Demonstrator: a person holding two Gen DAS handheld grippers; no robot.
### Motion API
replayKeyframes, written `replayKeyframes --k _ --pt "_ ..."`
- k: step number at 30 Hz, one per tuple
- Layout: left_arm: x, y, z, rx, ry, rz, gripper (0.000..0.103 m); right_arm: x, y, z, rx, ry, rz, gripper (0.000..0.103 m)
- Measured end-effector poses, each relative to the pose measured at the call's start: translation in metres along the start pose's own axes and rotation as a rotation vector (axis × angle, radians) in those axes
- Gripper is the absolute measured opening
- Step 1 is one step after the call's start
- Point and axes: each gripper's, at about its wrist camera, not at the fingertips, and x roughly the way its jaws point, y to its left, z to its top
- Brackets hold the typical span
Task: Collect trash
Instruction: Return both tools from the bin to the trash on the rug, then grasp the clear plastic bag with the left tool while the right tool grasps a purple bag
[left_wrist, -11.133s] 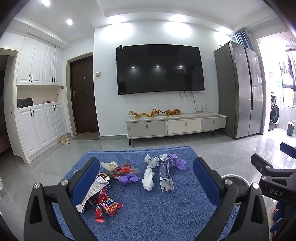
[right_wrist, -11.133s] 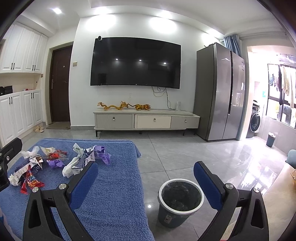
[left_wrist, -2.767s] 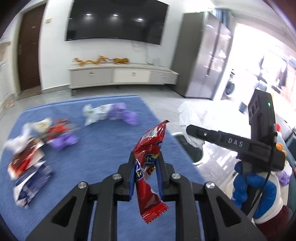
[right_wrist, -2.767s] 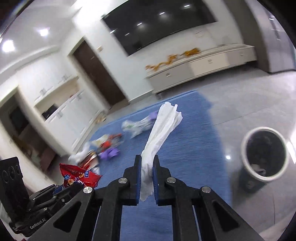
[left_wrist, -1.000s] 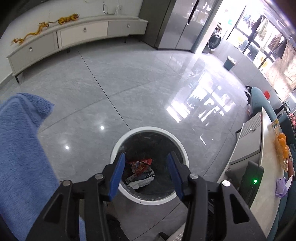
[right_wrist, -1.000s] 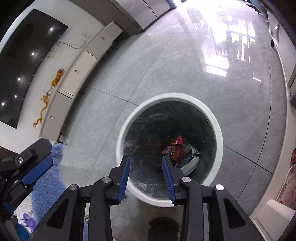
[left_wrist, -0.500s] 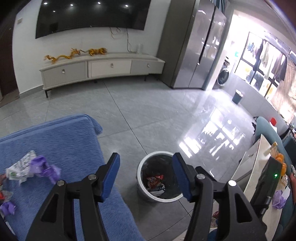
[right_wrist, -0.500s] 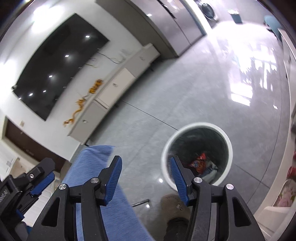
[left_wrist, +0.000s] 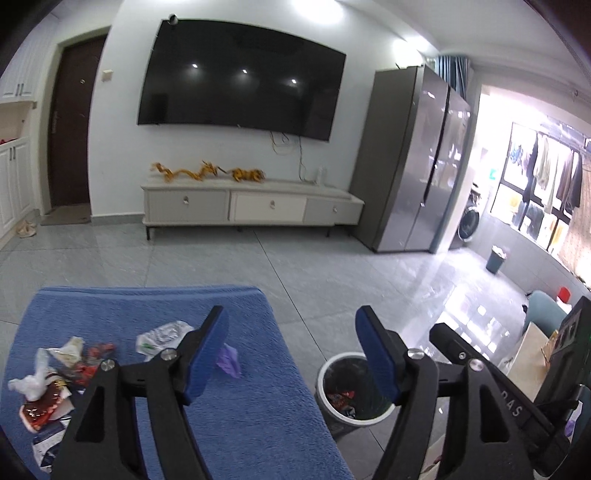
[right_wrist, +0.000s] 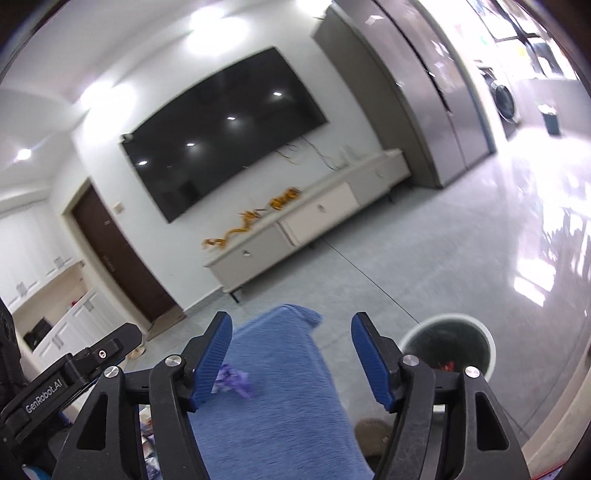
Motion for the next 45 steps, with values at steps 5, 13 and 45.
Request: replayKeyframes --k 5,13,45 --pt "-0.052 0.021 0.003 -0.015 -0.092 0.037 0.07 -0.024 0.033 0.0 -0.081 -0.041 0.053 0.068" --pt "-0.119 0.062 -0.004 -0.026 -0.203 0.094 0.07 -0.044 0.057 -0.002 -0.147 -0.085 0.11 0.07" --pt "-0.078 0.301 -0.103 -0.173 0.132 0.32 0.07 0.073 0.091 -0.086 -0.299 0.254 0.137 0.07"
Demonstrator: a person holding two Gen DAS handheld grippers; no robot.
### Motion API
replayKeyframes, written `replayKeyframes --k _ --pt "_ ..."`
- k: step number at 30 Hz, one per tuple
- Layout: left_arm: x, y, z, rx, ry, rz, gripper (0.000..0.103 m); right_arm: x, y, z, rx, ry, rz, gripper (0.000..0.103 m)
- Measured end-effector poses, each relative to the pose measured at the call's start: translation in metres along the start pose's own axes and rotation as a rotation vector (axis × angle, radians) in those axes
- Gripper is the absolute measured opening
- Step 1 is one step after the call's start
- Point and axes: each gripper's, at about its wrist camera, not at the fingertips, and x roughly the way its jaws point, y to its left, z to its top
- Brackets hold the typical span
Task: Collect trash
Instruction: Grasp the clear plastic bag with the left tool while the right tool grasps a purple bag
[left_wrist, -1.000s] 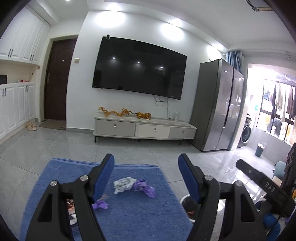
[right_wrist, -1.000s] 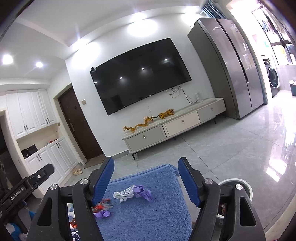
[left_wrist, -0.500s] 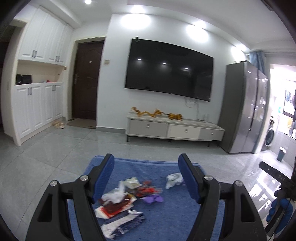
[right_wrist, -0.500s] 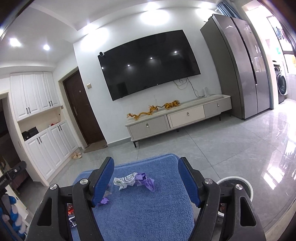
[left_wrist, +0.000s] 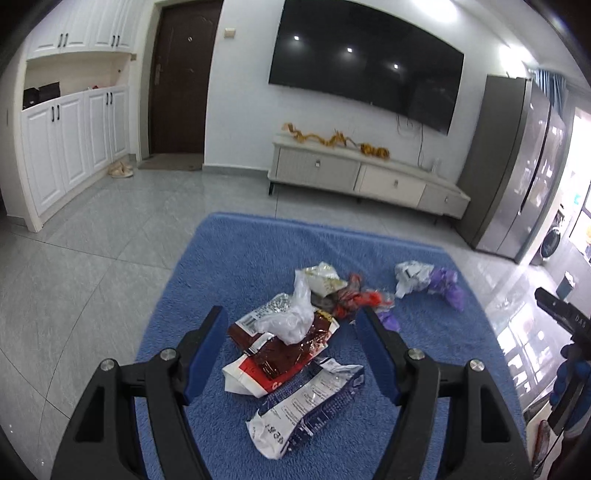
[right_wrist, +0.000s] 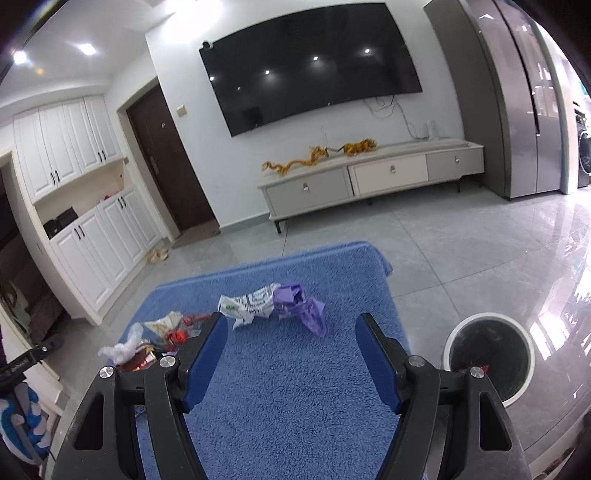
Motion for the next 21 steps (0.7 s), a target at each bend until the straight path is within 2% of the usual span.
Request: replayKeyframes --k 9,20,21 --pt "0.075 0.011 -0.001 0.042 0.104 -0.026 0.07 0.091 -0.003 -0.001 -0.047 0.129 0.003 0.07" --pt "0.106 0.015 -0.002 0.077 0.152 -0.065 0.069 0.193 0.008 0.015 -0.187 0.222 0.079 0.07" --pt "0.106 0.015 -0.002 0.079 0.152 -0.068 0.065 0.199 0.008 0.013 -0.191 0.234 0.077 0.07"
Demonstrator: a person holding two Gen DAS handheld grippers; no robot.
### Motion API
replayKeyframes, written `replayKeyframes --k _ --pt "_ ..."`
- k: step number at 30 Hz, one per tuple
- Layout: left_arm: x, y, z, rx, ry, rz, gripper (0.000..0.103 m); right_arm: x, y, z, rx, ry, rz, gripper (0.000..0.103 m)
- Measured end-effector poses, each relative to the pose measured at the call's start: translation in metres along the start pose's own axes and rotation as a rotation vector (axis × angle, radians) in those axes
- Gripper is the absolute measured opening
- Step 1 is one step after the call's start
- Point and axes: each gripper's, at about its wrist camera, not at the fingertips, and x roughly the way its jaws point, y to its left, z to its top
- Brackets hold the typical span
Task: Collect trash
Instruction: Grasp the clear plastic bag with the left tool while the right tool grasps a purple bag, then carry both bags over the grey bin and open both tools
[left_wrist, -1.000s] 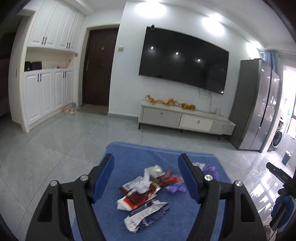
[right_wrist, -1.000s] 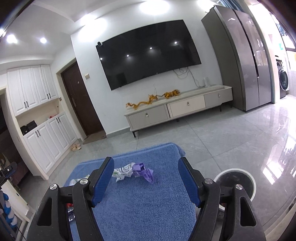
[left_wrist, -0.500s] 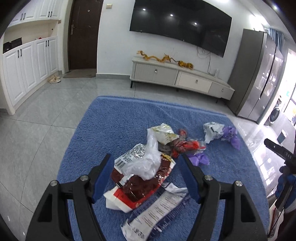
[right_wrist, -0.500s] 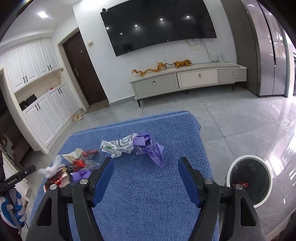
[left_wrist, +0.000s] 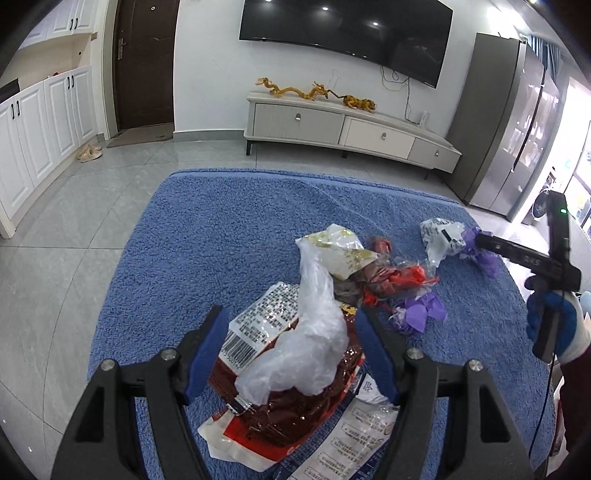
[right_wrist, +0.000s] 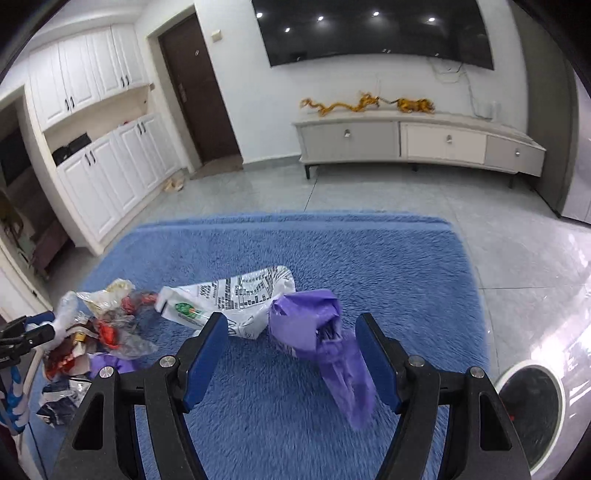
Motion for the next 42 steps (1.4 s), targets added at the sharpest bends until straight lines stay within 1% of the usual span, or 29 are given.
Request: replayKeyframes --k 1,2,3,4,5,7,9,13,16,19,23,27,32,34,37,39,42 --pt "0.0 0.0 -0.001 0.002 0.002 -0.004 0.056 0.007 -0.001 0.0 -0.003 0.014 -0.008 0.069" --pt "0.001 0.0 -0.001 0.005 0.007 -0.008 0.051 0.01 -0.002 -0.001 -0.003 0.022 -0.013 0.063" --pt "0.002 -0.002 -0.001 0.008 0.013 -0.014 0.04 0.014 -0.003 -0.002 -0.002 0.032 -0.014 0.056" --pt "0.003 -0.002 -0.002 0.01 0.018 -0.015 0.029 0.016 -0.004 -0.003 0.001 0.041 -0.014 0.051" --pt "0.003 -0.003 -0.003 0.011 0.02 -0.012 0.028 0.017 -0.005 -0.005 0.003 0.044 -0.014 0.041" --pt "0.0 -0.005 -0.004 0.012 0.007 -0.004 0.028 0.016 -0.008 -0.007 0.016 0.044 0.0 0.038" --pt "-0.008 -0.008 -0.004 0.011 -0.011 -0.009 0.028 0.005 -0.01 -0.011 0.027 0.034 0.007 0.036" --pt "-0.032 -0.017 -0.002 0.009 -0.053 -0.016 0.028 -0.021 -0.007 -0.019 0.042 0.003 0.027 0.035" --pt "-0.048 -0.029 0.001 0.017 -0.075 -0.023 0.028 -0.051 -0.001 -0.027 0.061 -0.037 0.065 0.035" --pt "-0.064 -0.048 0.003 0.04 -0.091 -0.034 0.028 -0.08 0.003 -0.037 0.09 -0.074 0.098 0.035" --pt "-0.075 -0.082 0.006 0.079 -0.094 -0.063 0.028 -0.116 0.009 -0.047 0.121 -0.125 0.113 0.035" --pt "-0.078 -0.132 0.013 0.134 -0.083 -0.114 0.028 -0.153 -0.003 -0.054 0.176 -0.187 0.104 0.035" --pt "-0.071 -0.204 0.022 0.237 -0.068 -0.179 0.028 -0.195 -0.041 -0.066 0.265 -0.258 0.034 0.035" --pt "-0.063 -0.237 0.026 0.281 -0.053 -0.209 0.028 -0.209 -0.06 -0.073 0.31 -0.28 -0.001 0.035" --pt "-0.046 -0.281 0.032 0.335 -0.028 -0.246 0.028 -0.219 -0.087 -0.08 0.373 -0.299 -0.057 0.035" --pt "-0.031 -0.313 0.037 0.361 -0.001 -0.279 0.028 -0.224 -0.105 -0.086 0.42 -0.309 -0.081 0.035" --pt "-0.008 -0.353 0.041 0.4 0.035 -0.308 0.028 -0.226 -0.132 -0.094 0.491 -0.316 -0.131 0.035"
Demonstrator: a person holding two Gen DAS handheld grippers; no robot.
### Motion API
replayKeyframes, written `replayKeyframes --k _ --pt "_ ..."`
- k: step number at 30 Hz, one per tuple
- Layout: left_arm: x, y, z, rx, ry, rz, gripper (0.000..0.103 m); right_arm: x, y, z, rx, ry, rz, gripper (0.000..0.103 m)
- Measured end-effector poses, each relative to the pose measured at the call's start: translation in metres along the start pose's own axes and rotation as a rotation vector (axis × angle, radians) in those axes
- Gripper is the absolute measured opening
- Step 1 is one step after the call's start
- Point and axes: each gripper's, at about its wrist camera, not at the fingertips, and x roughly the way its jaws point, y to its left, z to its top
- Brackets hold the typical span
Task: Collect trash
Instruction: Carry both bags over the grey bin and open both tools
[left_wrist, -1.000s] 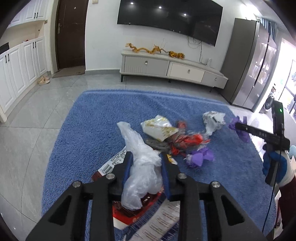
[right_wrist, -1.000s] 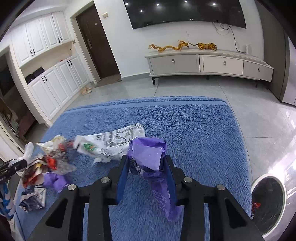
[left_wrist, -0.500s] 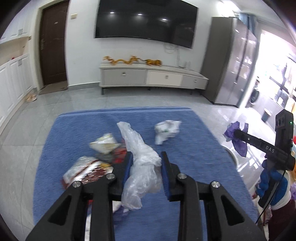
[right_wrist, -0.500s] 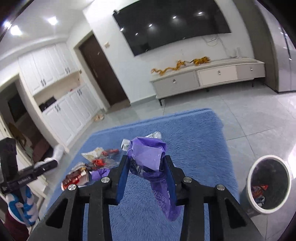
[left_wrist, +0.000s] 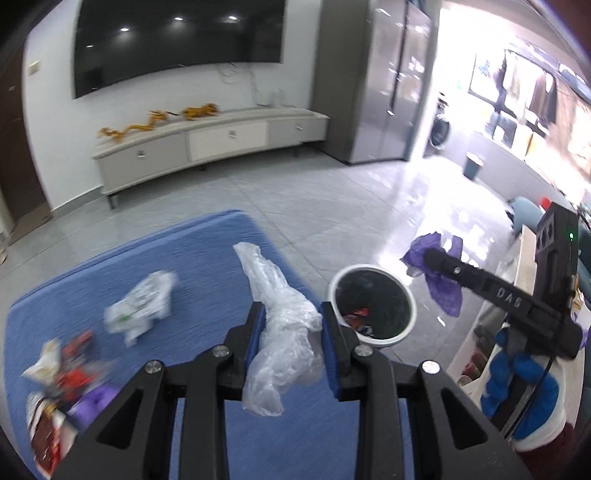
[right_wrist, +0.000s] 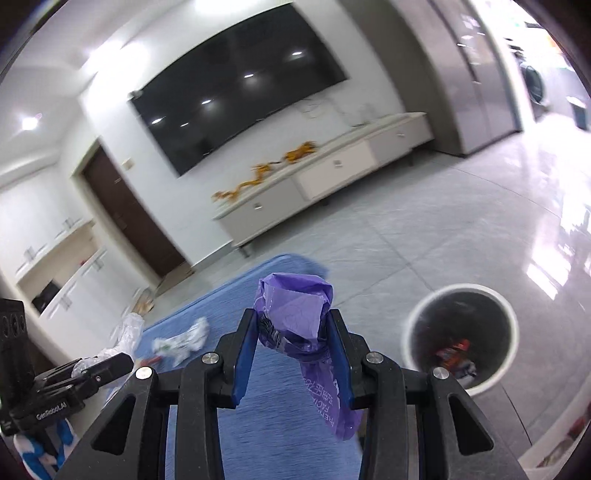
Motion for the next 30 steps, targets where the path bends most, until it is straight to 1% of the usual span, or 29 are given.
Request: replayKeyframes --k 3,6,11,15,19,21,24,26,28,30 --pt "0.038 -0.027 0.019 0.028 0.041 -0.044 0.028 0.006 -0.028 0.004 0.072 -0.007 -0.063 0.035" --pt "0.073 -0.053 0.034 0.053 0.072 -0.072 0.028 0.013 -0.061 0.005 0.147 -0.003 -0.127 0.035" --pt "0.134 -0.086 0.056 0.061 0.142 -0.132 0.028 0.035 -0.12 0.003 0.303 0.022 -0.223 0.035" --pt "0.195 -0.112 0.071 0.055 0.218 -0.174 0.028 0.056 -0.159 -0.004 0.43 0.054 -0.259 0.035" --pt "0.248 -0.128 0.078 0.052 0.28 -0.189 0.028 0.079 -0.198 -0.012 0.549 0.085 -0.279 0.035" --pt "0.268 -0.13 0.08 0.044 0.299 -0.19 0.028 0.088 -0.21 -0.013 0.567 0.101 -0.299 0.036" --pt "0.299 -0.13 0.079 0.014 0.342 -0.212 0.029 0.104 -0.225 -0.016 0.58 0.132 -0.322 0.038" --pt "0.315 -0.129 0.076 0.0 0.368 -0.22 0.032 0.112 -0.235 -0.021 0.597 0.148 -0.343 0.038" --pt "0.327 -0.13 0.074 -0.01 0.383 -0.233 0.044 0.116 -0.244 -0.026 0.616 0.16 -0.362 0.041" --pt "0.336 -0.133 0.073 -0.018 0.389 -0.234 0.05 0.12 -0.249 -0.029 0.626 0.165 -0.374 0.045"
